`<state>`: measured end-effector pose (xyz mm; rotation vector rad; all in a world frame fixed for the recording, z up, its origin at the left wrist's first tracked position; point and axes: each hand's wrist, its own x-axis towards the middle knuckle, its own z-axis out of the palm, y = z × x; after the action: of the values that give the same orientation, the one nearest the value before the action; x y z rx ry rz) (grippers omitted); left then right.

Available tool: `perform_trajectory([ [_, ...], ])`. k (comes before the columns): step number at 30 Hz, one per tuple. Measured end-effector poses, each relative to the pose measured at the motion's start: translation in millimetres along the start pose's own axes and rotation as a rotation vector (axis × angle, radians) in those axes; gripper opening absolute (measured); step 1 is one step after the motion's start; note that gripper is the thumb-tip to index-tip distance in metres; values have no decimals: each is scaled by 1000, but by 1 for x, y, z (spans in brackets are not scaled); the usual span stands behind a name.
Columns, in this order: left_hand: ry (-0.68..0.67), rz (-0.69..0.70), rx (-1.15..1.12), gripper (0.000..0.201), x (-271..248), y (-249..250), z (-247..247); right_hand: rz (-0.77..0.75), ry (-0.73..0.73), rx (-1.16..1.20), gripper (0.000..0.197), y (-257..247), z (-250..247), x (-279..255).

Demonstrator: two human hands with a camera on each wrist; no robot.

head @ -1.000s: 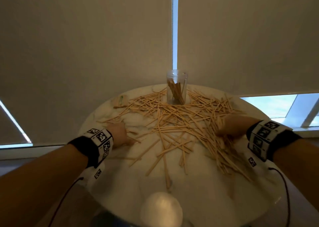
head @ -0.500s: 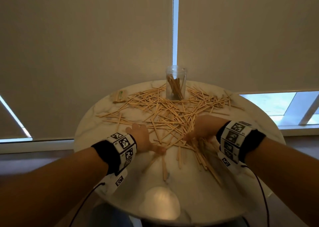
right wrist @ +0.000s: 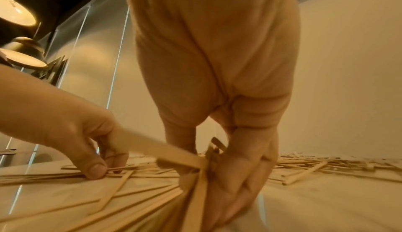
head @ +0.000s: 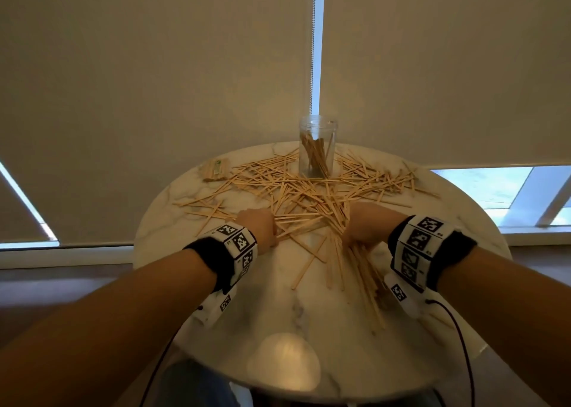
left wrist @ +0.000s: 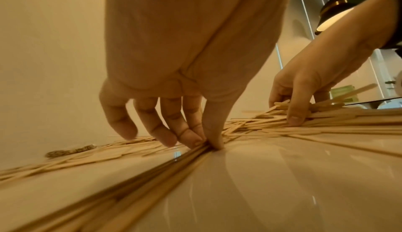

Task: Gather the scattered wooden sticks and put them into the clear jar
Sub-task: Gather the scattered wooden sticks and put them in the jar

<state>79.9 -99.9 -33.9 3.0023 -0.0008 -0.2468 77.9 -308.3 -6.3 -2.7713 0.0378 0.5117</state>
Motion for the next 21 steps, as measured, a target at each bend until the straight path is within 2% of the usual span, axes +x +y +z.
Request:
perform_trajectory([
  [4, -36, 2, 14, 23, 4, 3, 5, 34, 58, 56, 17, 7, -2, -2],
  [9, -7, 16, -48, 23, 8, 3, 0, 70, 78, 349, 9, 20, -10, -7],
  [15, 73, -23, -390, 25, 11, 4, -17, 33, 183, 464, 12, 22, -14, -18],
  [19, 104, -100, -780, 41, 15, 16, -23, -59, 237, 501, 17, 15, -13, -24],
  [21, 103, -142, -916, 59, 15, 22, -25, -106, 286, 492, 19, 9, -11, -24],
])
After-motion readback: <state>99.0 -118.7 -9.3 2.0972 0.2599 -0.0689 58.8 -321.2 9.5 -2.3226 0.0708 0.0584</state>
